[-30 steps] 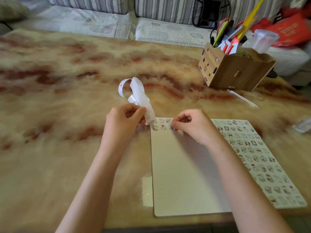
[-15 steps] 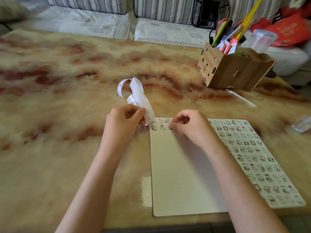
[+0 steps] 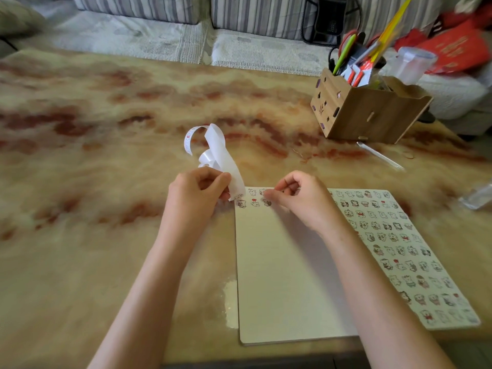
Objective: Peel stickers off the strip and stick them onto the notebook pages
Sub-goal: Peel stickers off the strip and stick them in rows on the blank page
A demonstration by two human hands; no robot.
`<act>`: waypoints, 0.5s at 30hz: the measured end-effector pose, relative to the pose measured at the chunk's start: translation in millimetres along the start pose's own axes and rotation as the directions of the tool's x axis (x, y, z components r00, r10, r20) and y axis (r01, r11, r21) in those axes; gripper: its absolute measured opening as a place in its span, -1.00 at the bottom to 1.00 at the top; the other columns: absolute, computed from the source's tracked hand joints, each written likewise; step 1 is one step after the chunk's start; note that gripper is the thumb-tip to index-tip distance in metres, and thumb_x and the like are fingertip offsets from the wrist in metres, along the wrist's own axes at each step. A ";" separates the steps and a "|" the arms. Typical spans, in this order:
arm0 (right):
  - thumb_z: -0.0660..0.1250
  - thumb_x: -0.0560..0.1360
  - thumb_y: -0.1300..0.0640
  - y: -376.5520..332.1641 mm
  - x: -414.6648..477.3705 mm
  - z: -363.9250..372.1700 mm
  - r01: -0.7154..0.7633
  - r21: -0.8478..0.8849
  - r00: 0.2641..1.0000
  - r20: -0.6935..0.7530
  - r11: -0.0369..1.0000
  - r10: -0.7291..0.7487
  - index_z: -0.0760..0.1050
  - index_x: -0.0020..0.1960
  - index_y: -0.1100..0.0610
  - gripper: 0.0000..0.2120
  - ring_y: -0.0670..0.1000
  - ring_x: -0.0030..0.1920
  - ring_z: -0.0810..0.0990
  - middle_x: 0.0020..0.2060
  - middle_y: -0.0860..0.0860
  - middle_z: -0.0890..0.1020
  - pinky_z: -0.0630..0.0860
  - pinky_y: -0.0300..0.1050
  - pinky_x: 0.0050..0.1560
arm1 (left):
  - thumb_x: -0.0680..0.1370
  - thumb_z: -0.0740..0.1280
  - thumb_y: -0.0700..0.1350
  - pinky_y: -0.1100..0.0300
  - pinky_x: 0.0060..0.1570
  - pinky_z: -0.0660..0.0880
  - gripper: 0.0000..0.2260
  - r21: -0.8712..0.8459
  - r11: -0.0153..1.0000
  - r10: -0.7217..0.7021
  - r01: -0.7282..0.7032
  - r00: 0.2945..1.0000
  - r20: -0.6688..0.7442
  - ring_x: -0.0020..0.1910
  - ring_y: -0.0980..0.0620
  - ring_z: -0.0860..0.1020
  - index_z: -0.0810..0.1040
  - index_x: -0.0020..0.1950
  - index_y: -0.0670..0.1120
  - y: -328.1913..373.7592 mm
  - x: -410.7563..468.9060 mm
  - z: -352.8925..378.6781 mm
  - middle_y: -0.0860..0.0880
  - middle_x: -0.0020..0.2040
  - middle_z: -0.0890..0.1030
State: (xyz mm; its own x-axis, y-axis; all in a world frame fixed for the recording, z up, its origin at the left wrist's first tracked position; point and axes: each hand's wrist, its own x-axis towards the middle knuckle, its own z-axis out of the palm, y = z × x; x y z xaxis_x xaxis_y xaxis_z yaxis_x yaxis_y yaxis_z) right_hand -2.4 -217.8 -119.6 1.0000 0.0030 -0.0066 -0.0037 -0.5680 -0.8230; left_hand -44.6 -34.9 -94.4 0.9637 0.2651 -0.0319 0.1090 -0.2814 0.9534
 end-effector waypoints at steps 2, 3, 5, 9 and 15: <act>0.52 0.37 0.07 -0.1 -0.1 1.6 0.010 -0.042 1.000 -0.005 0.999 -0.010 0.53 -0.15 0.09 -0.81 -0.10 -0.37 0.42 -0.38 -0.09 0.49 0.36 -0.14 -0.27 | 0.53 0.32 -0.09 0.34 -0.41 0.42 -0.83 -0.002 1.000 0.001 -0.001 1.000 0.005 -0.36 0.11 0.57 0.65 -0.22 -0.05 -0.4 0.2 1.0 0.02 -0.32 0.67; 0.51 0.38 0.11 0.3 0.5 1.8 0.013 -0.054 1.000 -0.006 0.998 -0.014 0.54 -0.15 0.09 -0.84 -0.10 -0.37 0.42 -0.38 -0.09 0.48 0.35 -0.14 -0.26 | 0.53 0.32 -0.09 0.36 -0.43 0.42 -0.83 -0.007 1.000 0.000 0.000 1.000 0.008 -0.38 0.15 0.57 0.64 -0.23 -0.04 -0.2 0.0 1.3 0.03 -0.33 0.67; 0.46 0.42 0.19 1.4 1.6 0.7 0.015 -0.046 1.000 0.002 0.999 -0.015 0.54 -0.16 0.08 -0.90 -0.12 -0.40 0.38 -0.39 -0.08 0.46 0.33 -0.18 -0.29 | 0.54 0.32 -0.10 0.38 -0.44 0.43 -0.83 -0.028 1.000 -0.004 0.004 1.000 0.016 -0.40 0.19 0.59 0.64 -0.22 -0.02 0.5 -0.2 1.4 0.07 -0.34 0.67; 0.43 0.45 0.23 1.2 1.9 -4.4 -0.001 -0.028 0.999 0.041 1.000 0.002 0.54 -0.15 0.07 -0.90 -0.14 -0.41 0.39 -0.35 -0.05 0.48 0.33 -0.27 -0.32 | 0.55 0.31 -0.07 0.36 -0.43 0.42 -0.83 -0.046 0.999 -0.001 0.002 1.000 0.023 -0.33 0.15 0.62 0.66 -0.17 -0.05 1.1 -0.3 1.5 0.06 -0.32 0.68; 0.32 0.55 0.11 -21.0 -10.0 -12.6 0.128 0.128 0.991 0.009 0.983 -0.130 0.56 -0.07 0.13 -0.90 -0.13 -0.34 0.52 -0.21 0.01 0.65 0.39 -0.44 -0.34 | 0.56 0.30 -0.10 0.41 -0.51 0.38 -0.81 -0.085 0.995 0.047 -0.046 0.999 0.009 -0.43 0.20 0.59 0.63 -0.18 -0.14 5.3 -0.8 2.9 0.01 -0.33 0.66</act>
State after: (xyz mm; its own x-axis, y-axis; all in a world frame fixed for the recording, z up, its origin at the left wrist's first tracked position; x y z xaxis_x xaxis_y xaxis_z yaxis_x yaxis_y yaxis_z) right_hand -12.3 -216.2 -95.1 0.9918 0.0844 0.0955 0.1236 -0.4530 -0.8829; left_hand -44.1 -39.3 -90.2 0.9698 0.2438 0.0101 0.0436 -0.2137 0.9759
